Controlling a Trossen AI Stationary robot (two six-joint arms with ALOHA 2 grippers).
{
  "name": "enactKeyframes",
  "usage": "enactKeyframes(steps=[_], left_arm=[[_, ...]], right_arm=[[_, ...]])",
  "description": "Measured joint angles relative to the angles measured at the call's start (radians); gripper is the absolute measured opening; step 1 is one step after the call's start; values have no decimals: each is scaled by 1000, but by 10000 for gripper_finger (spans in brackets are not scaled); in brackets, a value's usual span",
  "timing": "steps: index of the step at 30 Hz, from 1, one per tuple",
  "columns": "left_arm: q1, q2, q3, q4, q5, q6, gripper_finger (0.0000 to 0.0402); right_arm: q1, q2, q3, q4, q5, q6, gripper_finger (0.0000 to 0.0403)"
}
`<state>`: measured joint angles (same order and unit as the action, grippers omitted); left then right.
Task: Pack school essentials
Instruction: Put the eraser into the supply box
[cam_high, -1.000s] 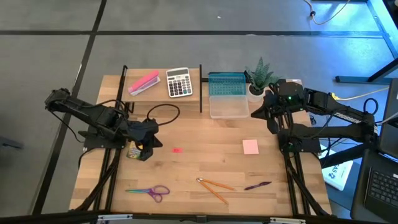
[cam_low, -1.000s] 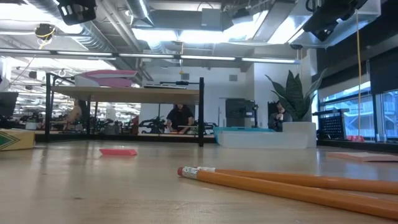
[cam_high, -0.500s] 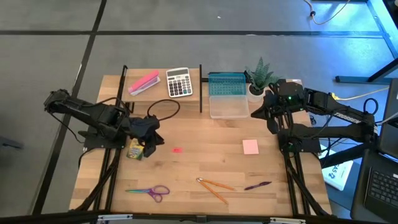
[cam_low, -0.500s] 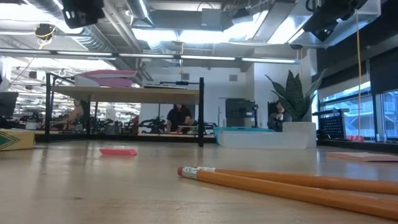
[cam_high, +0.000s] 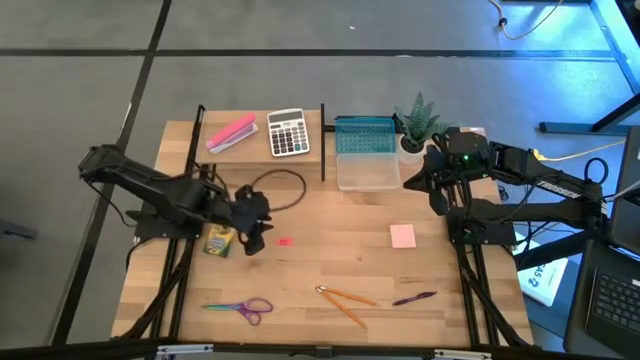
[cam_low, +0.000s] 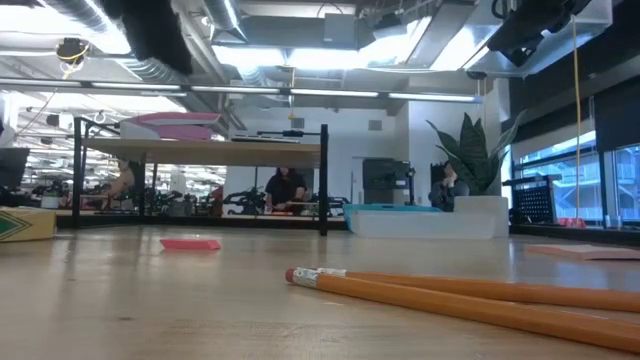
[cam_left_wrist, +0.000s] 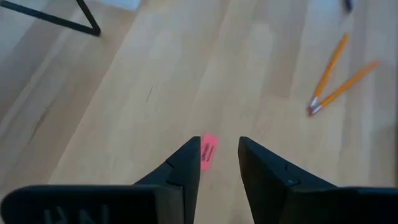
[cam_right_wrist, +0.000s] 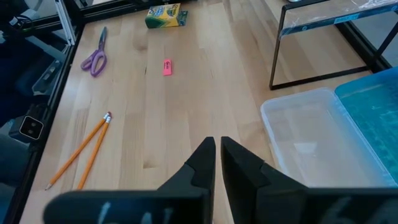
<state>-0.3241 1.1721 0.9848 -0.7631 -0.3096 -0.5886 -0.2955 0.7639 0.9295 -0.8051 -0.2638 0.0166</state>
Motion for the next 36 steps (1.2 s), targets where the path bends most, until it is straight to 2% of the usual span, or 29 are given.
enactKeyframes(steps=[12,16,22,30,36], left_arm=[[2,144,0,-1,58,62,103],[15,160,0,1,90,44,101],[32,164,0,4,91,17,102],[34,164,0,5,89,23,103],[39,164,0,5,69,23,103]], right_arm=[[0,0,0,0,0,0,30],[0,0,0,0,-14,-39,30],[0,0,0,1,-157,-132,30],[0,0,0,1,-157,-47,30],[0,0,0,1,-156,-50,30]])
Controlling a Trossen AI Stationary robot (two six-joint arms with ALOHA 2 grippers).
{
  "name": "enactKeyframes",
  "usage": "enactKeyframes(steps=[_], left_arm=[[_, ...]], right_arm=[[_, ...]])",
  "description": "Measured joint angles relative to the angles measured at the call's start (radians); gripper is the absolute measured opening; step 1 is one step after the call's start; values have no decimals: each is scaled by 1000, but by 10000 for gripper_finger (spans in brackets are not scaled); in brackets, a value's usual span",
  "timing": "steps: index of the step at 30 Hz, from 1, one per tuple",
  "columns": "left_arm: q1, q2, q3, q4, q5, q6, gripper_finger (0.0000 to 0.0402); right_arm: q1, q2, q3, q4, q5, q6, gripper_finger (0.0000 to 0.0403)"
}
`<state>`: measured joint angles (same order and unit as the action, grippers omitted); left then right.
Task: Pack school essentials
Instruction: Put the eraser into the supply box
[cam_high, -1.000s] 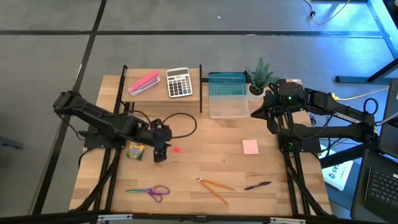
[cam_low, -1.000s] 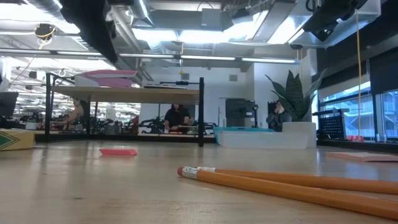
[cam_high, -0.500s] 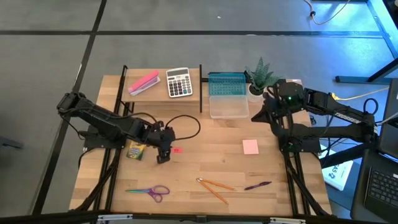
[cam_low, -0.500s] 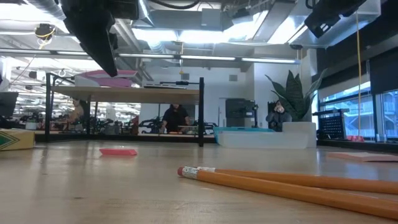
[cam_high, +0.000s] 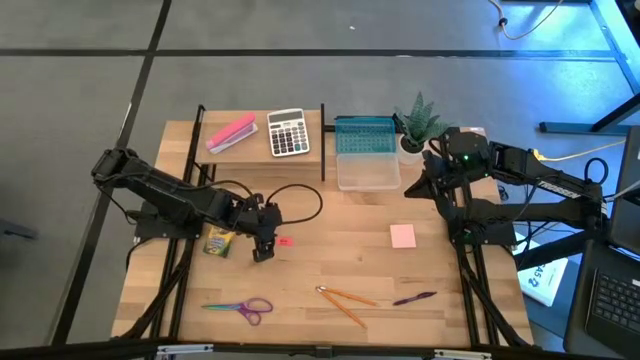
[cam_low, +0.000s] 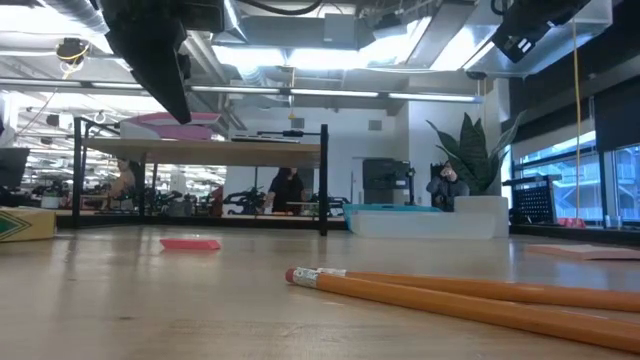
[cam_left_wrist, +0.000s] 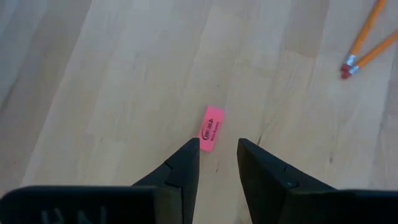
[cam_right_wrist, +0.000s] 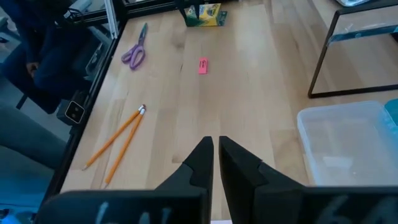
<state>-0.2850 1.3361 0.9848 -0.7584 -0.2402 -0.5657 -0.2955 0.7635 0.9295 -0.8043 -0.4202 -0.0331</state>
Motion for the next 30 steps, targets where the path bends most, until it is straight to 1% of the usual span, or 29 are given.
enactKeyframes(steps=[3,8,17,20,25,27,30], left_arm=[[13,0,0,5,-32,-23,103],[32,0,0,10,-31,-84,102],[32,0,0,33,-10,-132,104],[32,0,0,51,-10,-108,117],[31,14,-1,52,23,-81,160],[31,32,0,56,37,-79,174],[22,69,-1,59,44,-56,184]], right_arm=[[0,0,0,0,0,5,30],[0,0,0,0,0,2,30],[0,0,0,0,0,3,30],[0,0,0,0,0,2,30],[0,0,0,0,0,2,30],[0,0,0,0,0,3,30],[0,0,0,1,0,2,30]])
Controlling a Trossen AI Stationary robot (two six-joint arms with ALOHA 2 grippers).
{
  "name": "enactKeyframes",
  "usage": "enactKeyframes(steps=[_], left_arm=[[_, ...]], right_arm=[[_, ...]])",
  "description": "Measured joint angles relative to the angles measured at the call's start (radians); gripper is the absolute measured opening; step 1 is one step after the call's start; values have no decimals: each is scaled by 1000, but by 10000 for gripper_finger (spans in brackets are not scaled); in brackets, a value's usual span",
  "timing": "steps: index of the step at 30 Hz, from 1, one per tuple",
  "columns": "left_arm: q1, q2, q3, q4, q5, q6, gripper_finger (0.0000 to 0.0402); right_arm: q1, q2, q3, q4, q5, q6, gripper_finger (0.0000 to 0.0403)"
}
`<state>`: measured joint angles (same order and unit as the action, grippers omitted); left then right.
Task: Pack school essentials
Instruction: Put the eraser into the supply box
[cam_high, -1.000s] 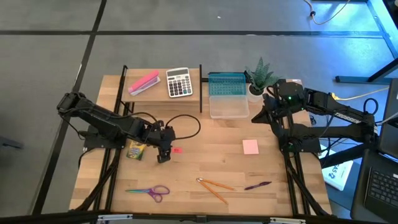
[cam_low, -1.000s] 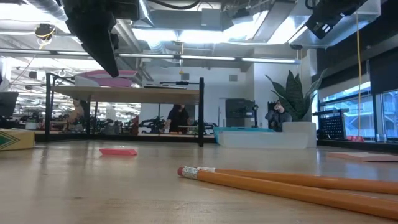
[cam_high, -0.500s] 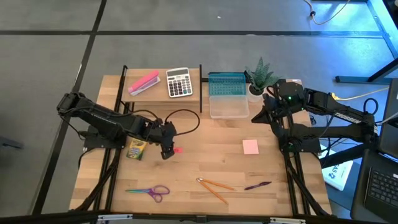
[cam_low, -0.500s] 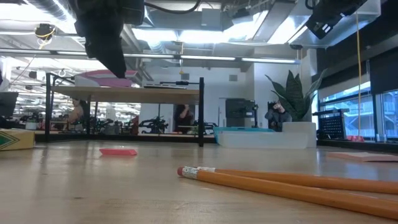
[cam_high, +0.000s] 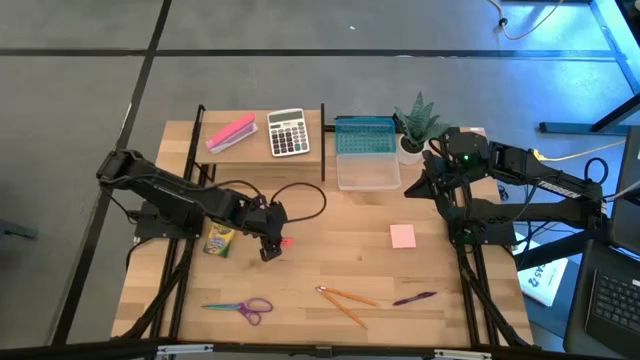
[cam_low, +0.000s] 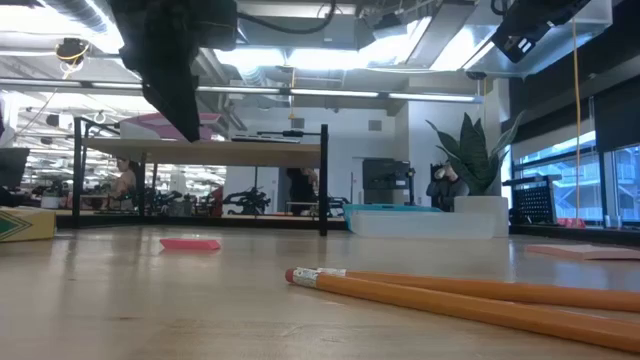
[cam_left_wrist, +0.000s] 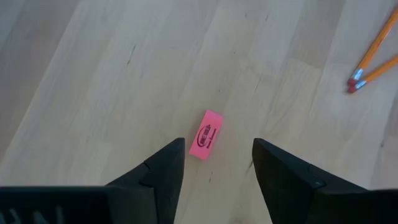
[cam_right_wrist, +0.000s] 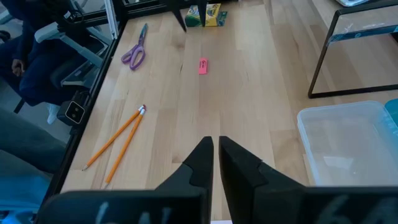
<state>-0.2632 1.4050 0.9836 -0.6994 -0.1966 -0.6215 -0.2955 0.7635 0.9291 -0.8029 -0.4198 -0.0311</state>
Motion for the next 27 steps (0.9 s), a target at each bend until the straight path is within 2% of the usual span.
enactKeyframes(steps=[9,27], left_arm=[[-11,123,0,48,4,53,212],[15,296,-1,97,32,161,214]], right_arm=[[0,0,0,5,0,-1,30],[0,0,0,6,0,1,30]])
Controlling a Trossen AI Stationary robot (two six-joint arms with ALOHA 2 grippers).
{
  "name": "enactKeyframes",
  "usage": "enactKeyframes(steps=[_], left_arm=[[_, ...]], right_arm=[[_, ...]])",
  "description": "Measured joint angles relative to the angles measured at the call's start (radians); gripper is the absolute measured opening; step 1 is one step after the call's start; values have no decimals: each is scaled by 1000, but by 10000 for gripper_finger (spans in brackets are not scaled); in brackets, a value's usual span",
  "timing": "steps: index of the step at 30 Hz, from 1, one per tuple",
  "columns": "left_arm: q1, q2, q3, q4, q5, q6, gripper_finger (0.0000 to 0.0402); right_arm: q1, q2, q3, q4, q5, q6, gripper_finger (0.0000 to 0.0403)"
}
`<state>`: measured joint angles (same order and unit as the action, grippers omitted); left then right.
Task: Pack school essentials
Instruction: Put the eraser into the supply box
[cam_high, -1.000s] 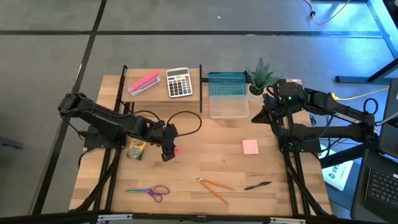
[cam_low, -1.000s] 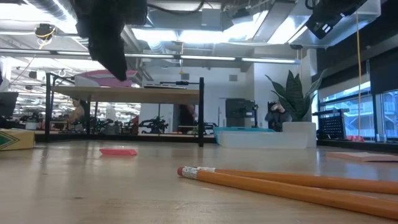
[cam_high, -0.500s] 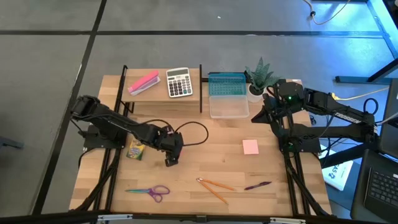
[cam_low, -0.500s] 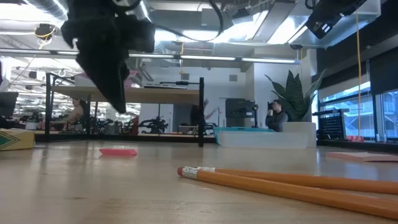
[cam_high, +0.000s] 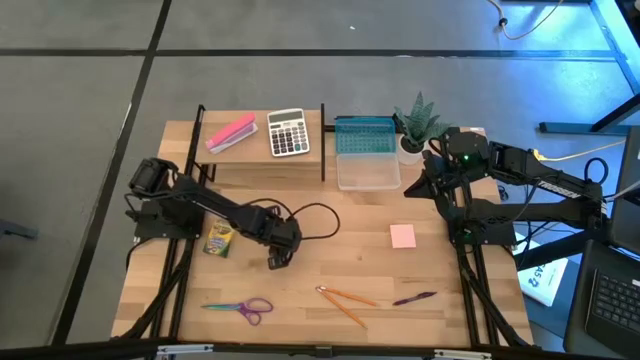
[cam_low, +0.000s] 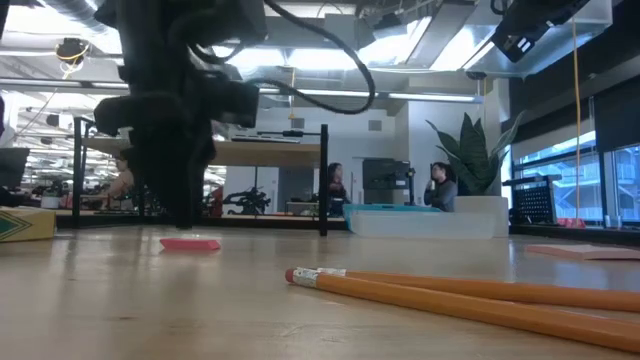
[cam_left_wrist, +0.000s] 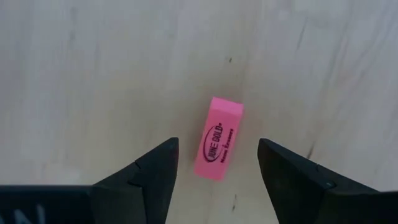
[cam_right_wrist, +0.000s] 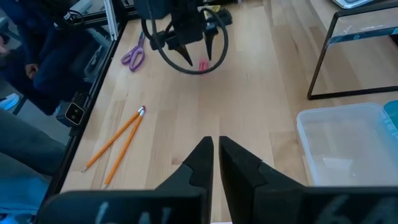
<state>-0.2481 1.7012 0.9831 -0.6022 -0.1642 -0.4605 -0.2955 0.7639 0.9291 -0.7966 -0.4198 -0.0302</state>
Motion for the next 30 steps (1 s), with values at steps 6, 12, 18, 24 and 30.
enactKeyframes(steps=[6,12,18,24,30], left_arm=[[17,18,-33,62,28,40,212],[21,13,-85,135,35,53,212],[21,14,-90,140,44,31,212],[21,16,-90,140,44,19,212],[21,17,-91,141,45,19,206]], right_arm=[[0,0,0,0,0,-2,30],[0,0,0,1,0,-2,30],[0,0,0,1,0,-1,30],[0,0,0,2,0,0,30],[0,0,0,2,0,0,30]])
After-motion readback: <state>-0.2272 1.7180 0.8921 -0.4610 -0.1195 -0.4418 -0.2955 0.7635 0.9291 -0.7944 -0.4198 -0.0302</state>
